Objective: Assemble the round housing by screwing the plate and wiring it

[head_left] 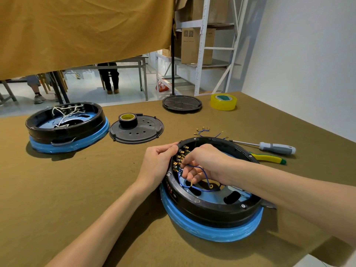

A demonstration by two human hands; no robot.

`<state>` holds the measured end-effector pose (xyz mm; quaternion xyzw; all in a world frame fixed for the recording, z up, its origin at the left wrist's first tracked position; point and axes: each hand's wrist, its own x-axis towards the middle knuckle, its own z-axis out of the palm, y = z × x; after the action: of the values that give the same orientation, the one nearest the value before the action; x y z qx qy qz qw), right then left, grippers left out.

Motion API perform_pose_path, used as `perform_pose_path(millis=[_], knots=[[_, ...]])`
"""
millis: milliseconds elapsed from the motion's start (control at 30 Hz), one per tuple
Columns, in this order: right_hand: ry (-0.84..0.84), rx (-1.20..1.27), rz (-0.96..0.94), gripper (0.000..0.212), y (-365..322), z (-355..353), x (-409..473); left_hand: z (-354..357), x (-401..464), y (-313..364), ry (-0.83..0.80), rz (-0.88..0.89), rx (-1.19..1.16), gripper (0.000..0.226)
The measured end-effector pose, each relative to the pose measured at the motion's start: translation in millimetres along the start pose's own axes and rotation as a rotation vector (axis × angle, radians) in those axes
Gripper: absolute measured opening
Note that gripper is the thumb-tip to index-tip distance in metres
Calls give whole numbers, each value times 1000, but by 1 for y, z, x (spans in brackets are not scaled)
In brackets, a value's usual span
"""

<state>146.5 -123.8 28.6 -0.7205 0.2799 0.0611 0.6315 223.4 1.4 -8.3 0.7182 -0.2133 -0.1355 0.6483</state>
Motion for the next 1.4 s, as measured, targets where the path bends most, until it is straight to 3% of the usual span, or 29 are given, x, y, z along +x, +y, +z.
perform_pose_path(millis=[900,1233,1400], knots=[[55,57,23,14,-7,2,-6,1,-2,3,-41,-9,106,31],[91,200,60,12,3,13,-3,2,-2,2,-28,-11,78,30],[-16,135,112,14,-7,-1,-3,1,-3,4,-29,-23,71,30]])
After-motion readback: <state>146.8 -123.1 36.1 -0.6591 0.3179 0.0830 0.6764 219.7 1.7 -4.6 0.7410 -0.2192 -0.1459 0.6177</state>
